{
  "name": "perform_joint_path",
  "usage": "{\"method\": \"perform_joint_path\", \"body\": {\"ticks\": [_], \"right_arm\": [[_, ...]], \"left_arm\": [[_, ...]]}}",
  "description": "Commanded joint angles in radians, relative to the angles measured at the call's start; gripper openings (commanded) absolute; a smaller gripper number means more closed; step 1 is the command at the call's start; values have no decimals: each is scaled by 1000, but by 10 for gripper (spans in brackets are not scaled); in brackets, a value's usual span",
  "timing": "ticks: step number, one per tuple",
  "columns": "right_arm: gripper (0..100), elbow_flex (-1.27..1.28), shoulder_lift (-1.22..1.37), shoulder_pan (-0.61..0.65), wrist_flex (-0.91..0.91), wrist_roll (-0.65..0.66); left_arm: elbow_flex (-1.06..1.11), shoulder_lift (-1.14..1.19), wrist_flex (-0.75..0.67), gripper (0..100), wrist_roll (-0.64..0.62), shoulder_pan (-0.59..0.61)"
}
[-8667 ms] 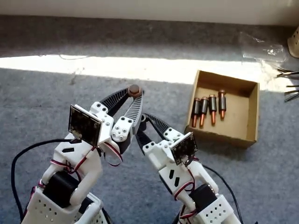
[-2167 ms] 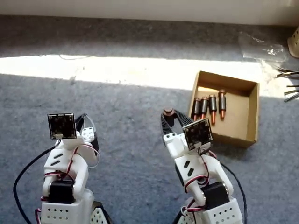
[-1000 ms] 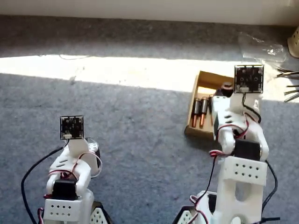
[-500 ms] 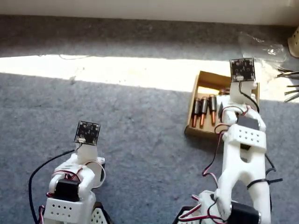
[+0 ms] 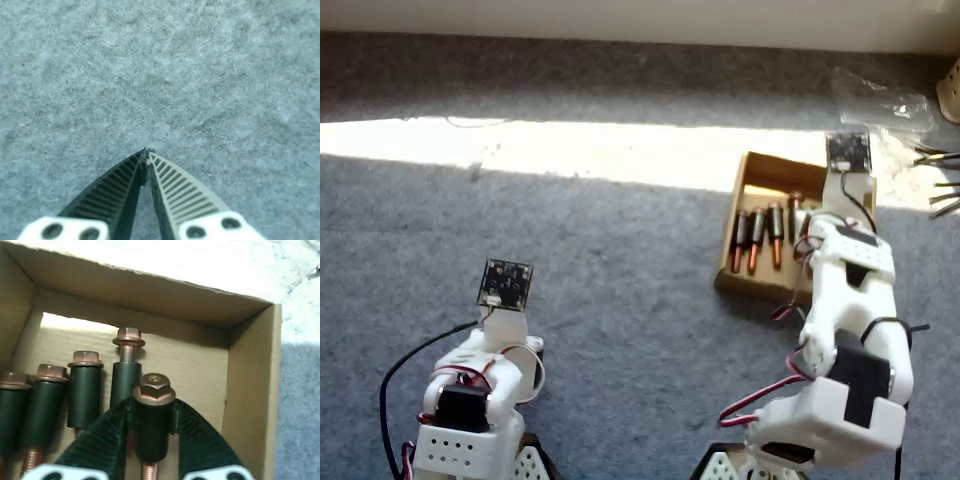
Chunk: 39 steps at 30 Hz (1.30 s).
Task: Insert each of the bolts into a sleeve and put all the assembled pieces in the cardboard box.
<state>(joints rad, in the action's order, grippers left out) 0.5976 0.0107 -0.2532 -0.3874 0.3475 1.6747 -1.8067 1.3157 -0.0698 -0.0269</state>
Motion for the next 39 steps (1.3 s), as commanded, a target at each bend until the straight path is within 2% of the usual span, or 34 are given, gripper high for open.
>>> {"method": "perform_joint_path", "body": {"ticks": [1,7,12,15,19,24,27,30,33,39], "right_arm": [[4,-93,50,-18,28,18],[15,-125,131,-18,27,18],[156,-122,133,-16,27,18],[184,-124,131,-16,27,15],[184,-122,101,-16,27,12],[183,-111,-65,-4,22,12],[146,-76,-182,18,-67,12],[74,-67,-311,65,-173,12],[20,-61,-440,124,-246,12],[4,-62,-700,249,-418,12]], "left_arm": [[21,-12,6,5,6,7],[21,-12,11,5,9,5],[21,-12,11,5,11,5],[21,-12,11,5,11,5],[21,-12,11,5,11,5],[21,-12,11,5,6,2],[21,-12,11,5,-12,1],[21,-12,5,5,-104,7],[21,-12,5,5,-114,5],[21,-12,11,5,-114,1]]}}
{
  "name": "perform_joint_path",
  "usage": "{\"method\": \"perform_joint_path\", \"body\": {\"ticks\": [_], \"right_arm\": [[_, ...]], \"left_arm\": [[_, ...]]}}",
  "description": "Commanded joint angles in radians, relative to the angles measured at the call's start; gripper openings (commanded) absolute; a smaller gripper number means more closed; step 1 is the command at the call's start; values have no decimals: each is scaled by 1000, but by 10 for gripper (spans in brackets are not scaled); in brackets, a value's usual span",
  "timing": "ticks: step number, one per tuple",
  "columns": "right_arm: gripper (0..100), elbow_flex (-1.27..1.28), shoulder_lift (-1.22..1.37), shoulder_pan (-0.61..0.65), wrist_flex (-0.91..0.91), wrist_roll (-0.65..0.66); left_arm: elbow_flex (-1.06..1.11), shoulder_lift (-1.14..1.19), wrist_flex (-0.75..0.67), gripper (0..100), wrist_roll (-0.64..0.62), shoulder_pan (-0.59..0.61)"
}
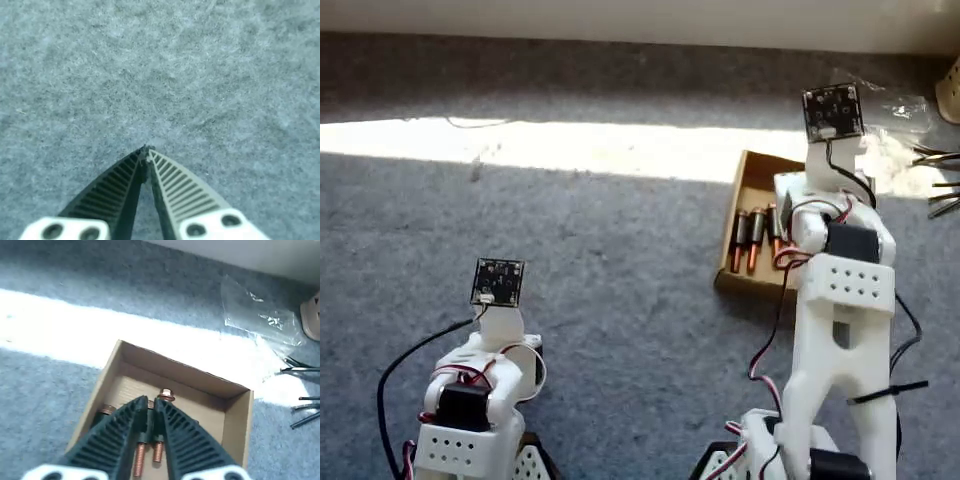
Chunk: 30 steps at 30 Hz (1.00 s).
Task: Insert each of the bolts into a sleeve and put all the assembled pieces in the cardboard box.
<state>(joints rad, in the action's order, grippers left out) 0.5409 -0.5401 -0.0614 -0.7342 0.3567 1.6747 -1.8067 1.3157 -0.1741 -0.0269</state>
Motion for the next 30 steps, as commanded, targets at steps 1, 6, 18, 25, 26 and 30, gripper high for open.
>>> {"method": "perform_joint_path", "body": {"ticks": [1,6,18,25,26,30], "right_arm": [[4,-5,-199,76,-104,3],[4,-5,-429,143,-229,2],[4,-2,-704,154,-469,-64],[4,165,-845,156,-427,-143],[4,197,-877,156,-417,-143],[4,320,-1032,156,-394,-138]], "left_arm": [[21,-12,11,5,-9,2],[18,-12,6,5,-15,5],[-10,-12,12,5,-15,120],[22,-12,5,5,-11,119],[22,-12,5,5,-11,119],[22,-12,5,5,-11,119]]}}
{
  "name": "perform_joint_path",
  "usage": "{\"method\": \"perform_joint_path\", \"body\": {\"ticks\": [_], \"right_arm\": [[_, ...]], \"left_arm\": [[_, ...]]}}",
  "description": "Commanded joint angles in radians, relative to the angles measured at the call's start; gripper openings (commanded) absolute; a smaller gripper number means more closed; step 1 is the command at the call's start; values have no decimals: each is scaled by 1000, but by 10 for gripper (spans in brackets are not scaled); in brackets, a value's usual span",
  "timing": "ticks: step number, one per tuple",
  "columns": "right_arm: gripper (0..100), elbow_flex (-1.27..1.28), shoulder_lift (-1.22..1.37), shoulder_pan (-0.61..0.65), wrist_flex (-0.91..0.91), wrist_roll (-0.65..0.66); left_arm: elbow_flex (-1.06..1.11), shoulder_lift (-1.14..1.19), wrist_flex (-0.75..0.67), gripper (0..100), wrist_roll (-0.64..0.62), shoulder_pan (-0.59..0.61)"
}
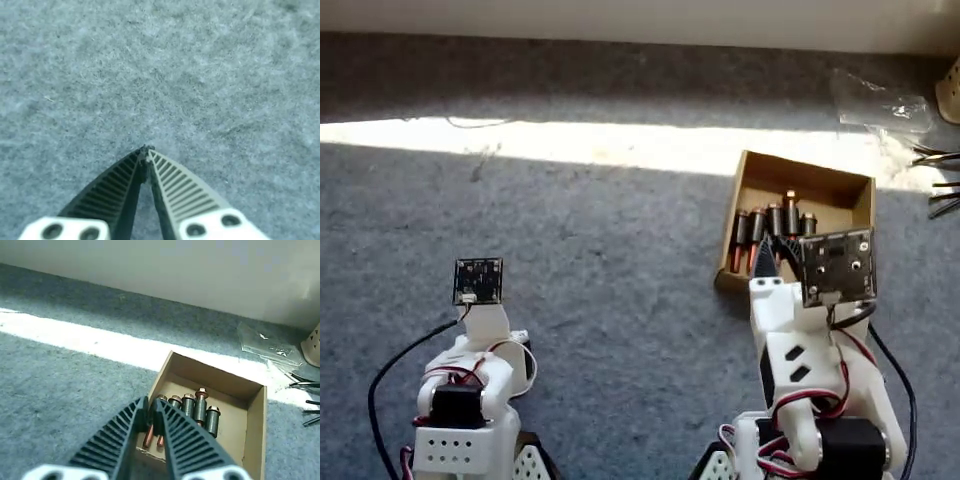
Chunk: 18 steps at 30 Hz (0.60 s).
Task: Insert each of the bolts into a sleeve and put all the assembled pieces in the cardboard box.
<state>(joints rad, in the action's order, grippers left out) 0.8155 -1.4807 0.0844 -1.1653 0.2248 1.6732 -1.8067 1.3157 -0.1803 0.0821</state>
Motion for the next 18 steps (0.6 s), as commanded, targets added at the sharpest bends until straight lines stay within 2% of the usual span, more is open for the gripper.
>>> {"method": "perform_joint_path", "body": {"ticks": [1,9,18], "right_arm": [[4,71,-131,10,38,-6],[4,246,-349,10,38,-5],[4,400,-357,10,91,-3]], "left_arm": [[24,-12,5,5,-5,10],[24,-12,5,5,-5,10],[24,-12,5,5,-5,10]]}}
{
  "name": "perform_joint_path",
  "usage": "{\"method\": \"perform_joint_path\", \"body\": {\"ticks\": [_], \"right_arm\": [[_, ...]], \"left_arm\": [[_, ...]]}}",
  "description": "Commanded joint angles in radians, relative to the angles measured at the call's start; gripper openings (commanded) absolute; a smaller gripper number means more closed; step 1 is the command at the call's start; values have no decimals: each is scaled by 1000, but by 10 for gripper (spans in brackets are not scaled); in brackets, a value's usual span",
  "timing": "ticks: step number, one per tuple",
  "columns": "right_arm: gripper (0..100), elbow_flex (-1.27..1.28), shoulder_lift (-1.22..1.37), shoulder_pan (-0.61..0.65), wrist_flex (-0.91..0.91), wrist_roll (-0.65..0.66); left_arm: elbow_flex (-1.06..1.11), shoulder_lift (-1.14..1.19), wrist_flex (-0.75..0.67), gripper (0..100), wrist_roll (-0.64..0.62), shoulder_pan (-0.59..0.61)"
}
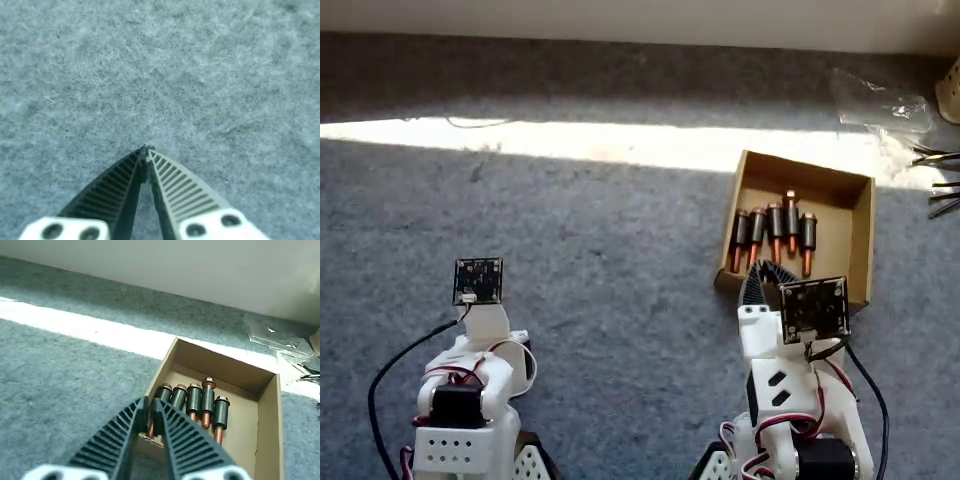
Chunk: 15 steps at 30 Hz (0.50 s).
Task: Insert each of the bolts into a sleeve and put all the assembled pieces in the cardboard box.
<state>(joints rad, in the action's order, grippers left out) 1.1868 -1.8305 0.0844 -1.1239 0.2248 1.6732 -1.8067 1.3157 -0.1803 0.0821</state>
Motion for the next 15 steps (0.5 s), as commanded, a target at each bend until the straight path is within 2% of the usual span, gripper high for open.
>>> {"method": "perform_joint_path", "body": {"ticks": [1,8,15], "right_arm": [[4,61,-7,10,62,-3],[4,314,-7,10,166,-5],[4,435,-7,10,193,-6]], "left_arm": [[24,-12,5,5,-5,10],[24,-12,5,5,-5,10],[24,-12,5,5,-5,10]]}}
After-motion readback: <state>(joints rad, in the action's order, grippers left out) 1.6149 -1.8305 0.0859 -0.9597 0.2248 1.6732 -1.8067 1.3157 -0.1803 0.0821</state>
